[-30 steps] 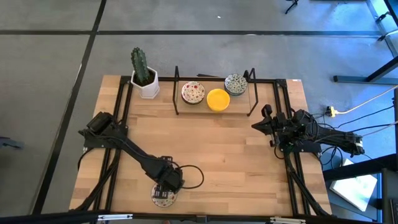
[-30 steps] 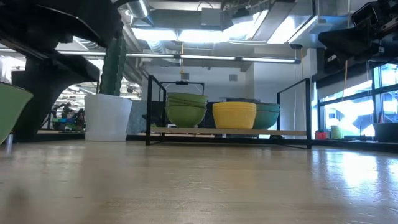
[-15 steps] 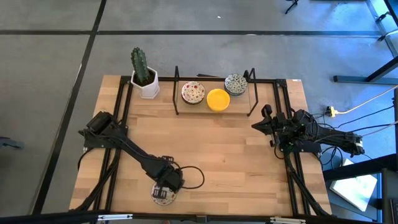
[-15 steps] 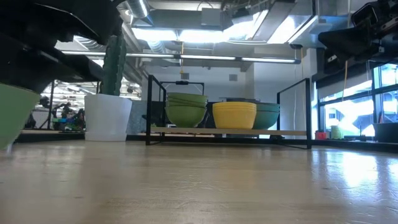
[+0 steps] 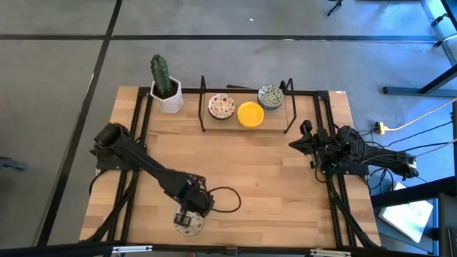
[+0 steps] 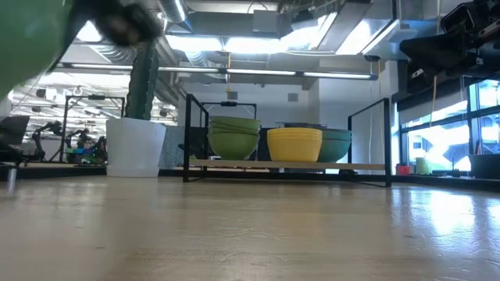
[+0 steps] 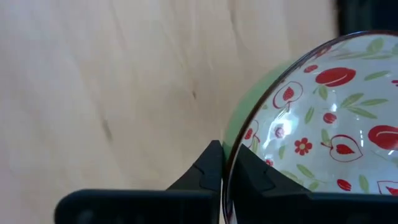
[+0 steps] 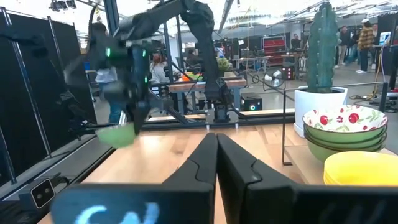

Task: Pick & Place Mini bowls
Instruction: Stack the red green bowl on top of the red green bowl on the shelf

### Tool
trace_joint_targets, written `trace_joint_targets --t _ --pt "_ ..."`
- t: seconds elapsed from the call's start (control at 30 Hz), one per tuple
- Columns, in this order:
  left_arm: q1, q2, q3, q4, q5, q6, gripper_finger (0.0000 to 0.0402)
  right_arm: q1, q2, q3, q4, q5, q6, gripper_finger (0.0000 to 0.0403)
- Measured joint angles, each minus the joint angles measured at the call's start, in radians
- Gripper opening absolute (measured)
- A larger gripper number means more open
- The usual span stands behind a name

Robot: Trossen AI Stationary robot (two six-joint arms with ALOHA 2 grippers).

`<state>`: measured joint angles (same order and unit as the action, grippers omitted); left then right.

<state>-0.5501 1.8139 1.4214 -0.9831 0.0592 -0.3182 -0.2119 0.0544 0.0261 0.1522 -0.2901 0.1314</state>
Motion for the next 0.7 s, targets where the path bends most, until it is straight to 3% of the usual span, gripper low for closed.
trace_joint_targets --t 0.47,0.7 --pt "0.130 -0.402 0.038 0.048 -0.103 0.148 0.0008 0.000 0.000 0.000 -0.009 -0.001 -0.004 0.0010" --pt "0.181 -0.688 -0.141 0.152 -0.148 0.090 0.0009 0.000 0.000 0.000 -0.034 -0.014 -0.004 0.0010"
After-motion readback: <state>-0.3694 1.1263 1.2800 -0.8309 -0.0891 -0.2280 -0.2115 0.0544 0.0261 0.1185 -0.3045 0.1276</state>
